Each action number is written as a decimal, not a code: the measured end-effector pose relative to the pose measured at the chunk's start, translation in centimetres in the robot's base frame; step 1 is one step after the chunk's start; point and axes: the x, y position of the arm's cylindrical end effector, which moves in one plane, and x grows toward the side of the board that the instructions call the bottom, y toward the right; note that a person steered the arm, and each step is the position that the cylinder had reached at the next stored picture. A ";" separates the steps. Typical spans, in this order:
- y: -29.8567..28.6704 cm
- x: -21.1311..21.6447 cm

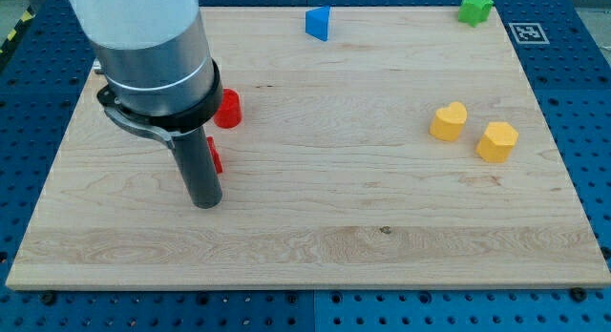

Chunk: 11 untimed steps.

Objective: Move your arm to the bottom right corner

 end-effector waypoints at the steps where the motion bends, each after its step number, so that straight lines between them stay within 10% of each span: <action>1: 0.7 2.7; 5: 18.8 8.4; 11: 37.6 4.6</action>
